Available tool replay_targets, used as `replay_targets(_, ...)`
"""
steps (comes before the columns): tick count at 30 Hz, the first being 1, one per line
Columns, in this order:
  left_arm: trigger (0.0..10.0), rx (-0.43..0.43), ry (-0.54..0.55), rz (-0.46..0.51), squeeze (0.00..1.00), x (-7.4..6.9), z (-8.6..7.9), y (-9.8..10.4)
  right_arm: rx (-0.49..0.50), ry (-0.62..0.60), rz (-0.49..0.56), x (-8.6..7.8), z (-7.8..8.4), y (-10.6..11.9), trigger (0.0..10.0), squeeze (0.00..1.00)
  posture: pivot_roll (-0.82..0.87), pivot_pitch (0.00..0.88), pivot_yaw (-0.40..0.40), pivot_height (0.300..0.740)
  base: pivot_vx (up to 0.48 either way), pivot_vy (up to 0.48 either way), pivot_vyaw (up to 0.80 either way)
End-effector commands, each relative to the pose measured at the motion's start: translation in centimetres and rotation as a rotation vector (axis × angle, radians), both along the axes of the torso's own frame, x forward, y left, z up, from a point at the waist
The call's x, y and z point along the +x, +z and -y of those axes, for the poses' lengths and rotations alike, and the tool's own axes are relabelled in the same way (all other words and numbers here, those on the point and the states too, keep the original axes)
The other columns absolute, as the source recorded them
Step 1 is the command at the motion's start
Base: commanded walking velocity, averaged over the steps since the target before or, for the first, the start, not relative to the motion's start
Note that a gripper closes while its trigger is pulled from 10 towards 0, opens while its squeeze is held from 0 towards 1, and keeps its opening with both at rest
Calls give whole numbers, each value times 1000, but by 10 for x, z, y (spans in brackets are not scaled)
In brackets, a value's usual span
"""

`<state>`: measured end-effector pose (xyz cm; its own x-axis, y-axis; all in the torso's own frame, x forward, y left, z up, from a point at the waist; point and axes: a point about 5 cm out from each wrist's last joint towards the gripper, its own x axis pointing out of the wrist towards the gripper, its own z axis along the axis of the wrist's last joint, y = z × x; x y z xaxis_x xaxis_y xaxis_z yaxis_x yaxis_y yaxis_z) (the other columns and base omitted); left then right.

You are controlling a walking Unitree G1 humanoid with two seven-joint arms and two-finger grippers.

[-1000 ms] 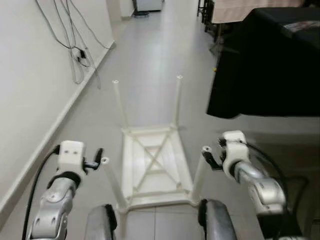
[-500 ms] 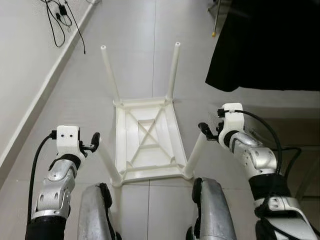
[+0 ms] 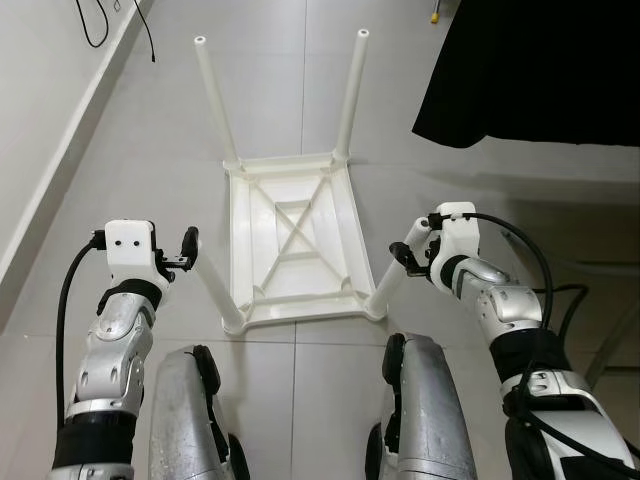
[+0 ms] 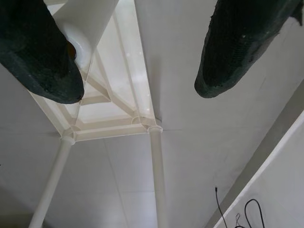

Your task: Building children table

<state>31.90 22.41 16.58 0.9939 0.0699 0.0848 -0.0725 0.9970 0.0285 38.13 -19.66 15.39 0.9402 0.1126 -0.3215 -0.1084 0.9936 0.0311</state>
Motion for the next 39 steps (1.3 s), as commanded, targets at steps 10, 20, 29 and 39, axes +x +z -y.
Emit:
replay_targets(10, 10000, 0, 21, -121, 0, -26, -2, -24, 53, 70, 176, 11, -9, 11, 10000, 0, -33, 481, -91, 465, 0, 0, 0)
replay_targets(20, 10000, 55, 126, -118, 0, -69, -23, -14, 31, 214, 270, 19, -27, 26, 0, 0, 19, 473, -96, 465, 0, 0, 0)
replay_targets(29, 10000, 28, 140, -120, 0, -87, -22, -7, 24, 234, 274, 18, -26, 21, 0, 0, 17, 468, -93, 465, 0, 0, 0)
replay_targets(39, 10000, 29, 130, -113, 0, -95, -14, 1, 32, 247, 235, 11, -27, 1, 0, 0, 15, 461, -95, 465, 0, 0, 0)
